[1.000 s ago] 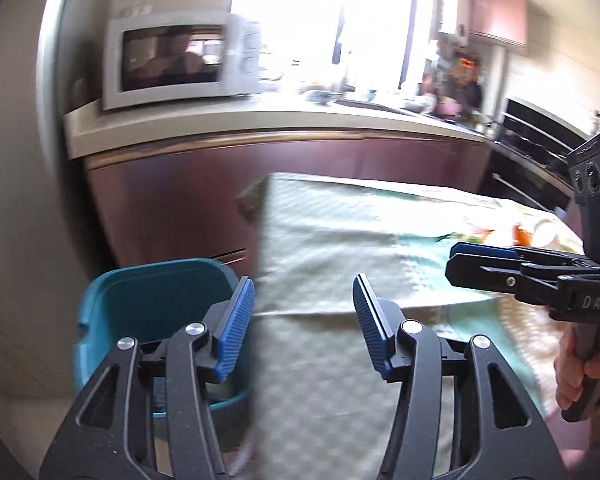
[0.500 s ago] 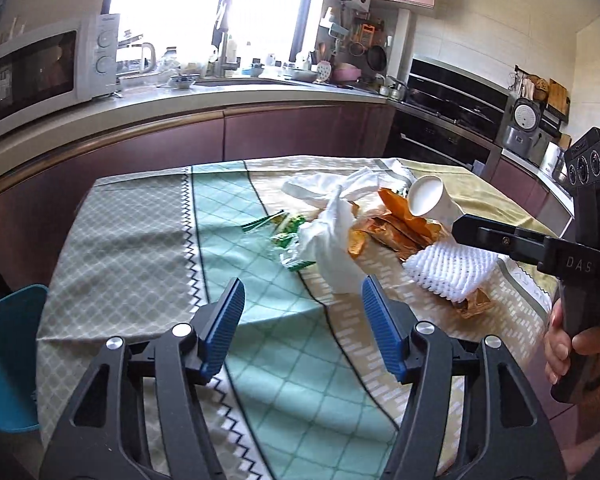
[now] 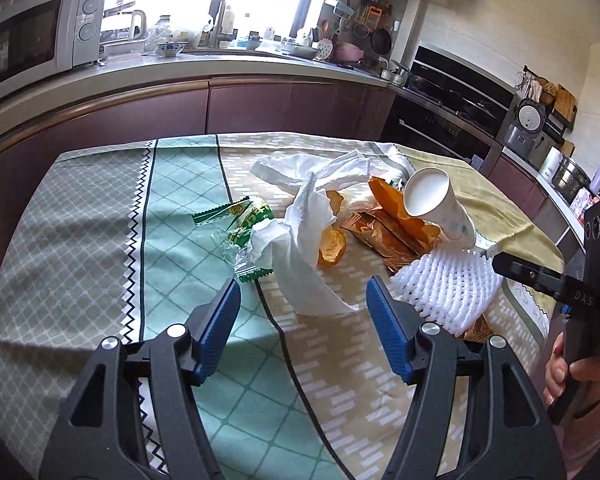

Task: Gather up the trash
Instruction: 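Grasp the white tissue with the left tool while the right tool grasps another foam net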

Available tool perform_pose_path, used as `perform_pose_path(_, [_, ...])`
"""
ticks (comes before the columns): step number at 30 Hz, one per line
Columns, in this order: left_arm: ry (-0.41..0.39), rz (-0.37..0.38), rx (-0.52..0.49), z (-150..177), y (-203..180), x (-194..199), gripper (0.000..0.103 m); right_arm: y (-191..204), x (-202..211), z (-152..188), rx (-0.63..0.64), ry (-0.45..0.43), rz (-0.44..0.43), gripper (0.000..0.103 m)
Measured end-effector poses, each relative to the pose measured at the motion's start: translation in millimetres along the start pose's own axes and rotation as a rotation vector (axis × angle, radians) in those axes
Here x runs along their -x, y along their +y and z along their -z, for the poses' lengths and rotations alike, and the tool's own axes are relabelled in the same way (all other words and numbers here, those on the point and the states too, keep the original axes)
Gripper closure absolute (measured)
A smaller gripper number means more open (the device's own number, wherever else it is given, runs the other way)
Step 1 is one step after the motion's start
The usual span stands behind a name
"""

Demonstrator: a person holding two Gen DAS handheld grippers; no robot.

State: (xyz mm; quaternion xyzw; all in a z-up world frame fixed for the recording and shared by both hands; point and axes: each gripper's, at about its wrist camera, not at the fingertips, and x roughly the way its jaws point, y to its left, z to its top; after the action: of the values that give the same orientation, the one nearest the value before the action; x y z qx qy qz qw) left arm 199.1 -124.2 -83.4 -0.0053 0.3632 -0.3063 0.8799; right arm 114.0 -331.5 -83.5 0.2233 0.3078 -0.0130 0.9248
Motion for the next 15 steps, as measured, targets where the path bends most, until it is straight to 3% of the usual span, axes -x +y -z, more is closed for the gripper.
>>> perform_pose_path(5, [0.044, 0.013, 0.045, -4.7, 3.9, -17.2, 0.050, 0.7, -6.4, 4.4, -0.019, 0.017, -0.050, 0.043])
perform_pose_path(9, [0.066, 0.043, 0.068, -7.5, 5.9, -26.3, 0.075, 2.0, -7.2, 6.3, -0.027, 0.019, -0.071, 0.046])
perform_pose_path(12, [0.071, 0.060, 0.076, -7.1, 5.2, -29.7, 0.086, 2.0, -7.1, 7.5, -0.034, 0.024, -0.088, 0.058])
perform_pose_path(15, [0.062, 0.066, 0.075, -7.4, 3.2, -28.7, 0.090, 2.3, -7.7, 8.1, -0.035, 0.033, -0.100, 0.070])
